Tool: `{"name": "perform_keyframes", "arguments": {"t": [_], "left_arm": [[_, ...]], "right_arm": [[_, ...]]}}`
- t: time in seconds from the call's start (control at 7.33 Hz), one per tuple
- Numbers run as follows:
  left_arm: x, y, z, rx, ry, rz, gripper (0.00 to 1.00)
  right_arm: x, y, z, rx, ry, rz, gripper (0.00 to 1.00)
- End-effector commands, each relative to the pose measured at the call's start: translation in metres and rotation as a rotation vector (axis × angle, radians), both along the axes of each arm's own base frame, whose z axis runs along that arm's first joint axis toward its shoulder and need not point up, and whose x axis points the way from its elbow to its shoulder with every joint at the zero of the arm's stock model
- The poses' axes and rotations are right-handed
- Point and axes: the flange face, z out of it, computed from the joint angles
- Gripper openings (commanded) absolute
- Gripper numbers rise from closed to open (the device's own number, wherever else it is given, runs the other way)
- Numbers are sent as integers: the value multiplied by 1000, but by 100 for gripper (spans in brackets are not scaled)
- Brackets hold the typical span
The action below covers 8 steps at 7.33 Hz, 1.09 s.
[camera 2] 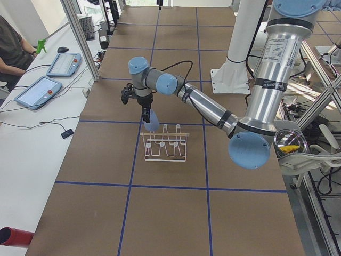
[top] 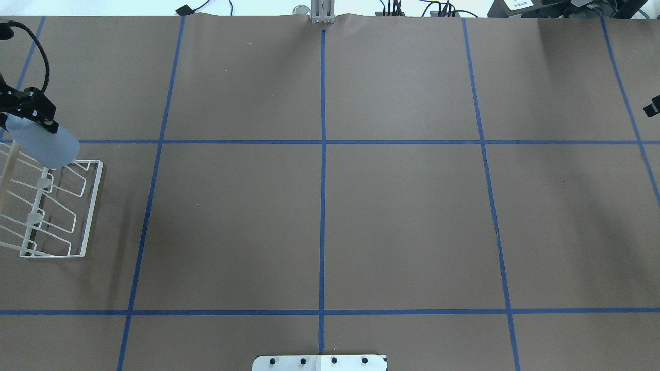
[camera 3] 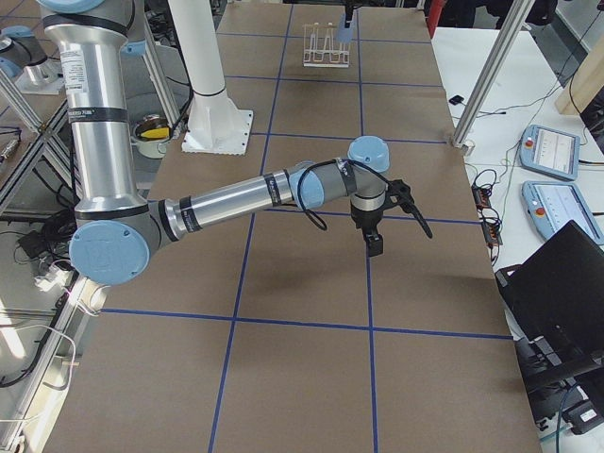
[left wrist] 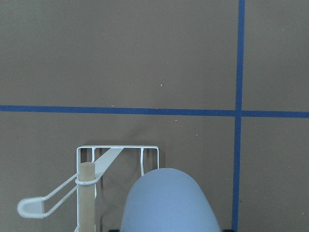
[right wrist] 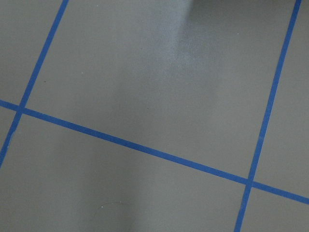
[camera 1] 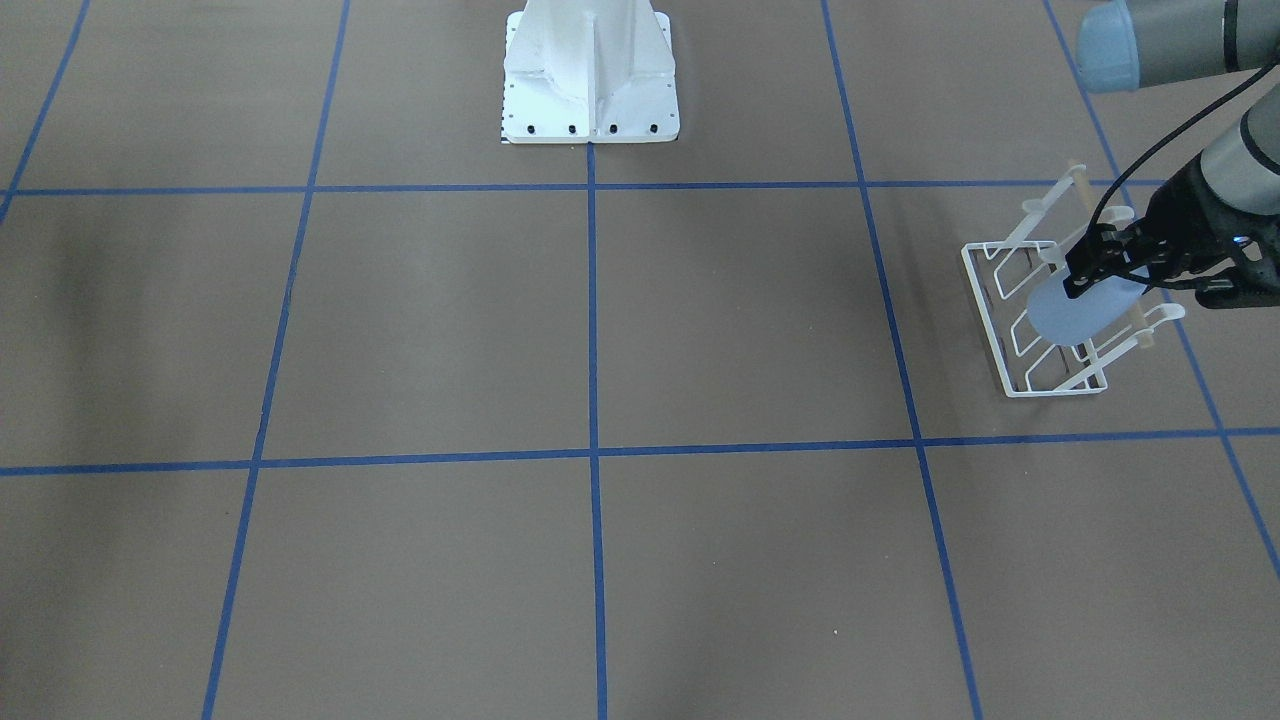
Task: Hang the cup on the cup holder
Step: 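Move the cup with the left gripper above the white wire rack, then lower the cup onto the rack's wooden post and open the left gripper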
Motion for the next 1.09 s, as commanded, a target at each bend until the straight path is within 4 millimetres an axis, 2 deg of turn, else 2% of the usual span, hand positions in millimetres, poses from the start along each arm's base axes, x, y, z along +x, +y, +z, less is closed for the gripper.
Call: {"name": "perform_keyframes", "arguments": {"t": [0.0,0.14,0.82,0.95], "left_arm": [[18,3,10,-18,-9,31,0],[27,3,18,-32,-16,47,0],[34,-7,44,-37,-21,55,0],[34,-8,43,-31,-18,56,45]], "right_arm": [[0,0,0,-2,-3,-1,100],[0,1,1,-3,-2,0,100],[0,0,-1,-3,-4,2,100],[0,1,-3,2,-4,2,100]]}}
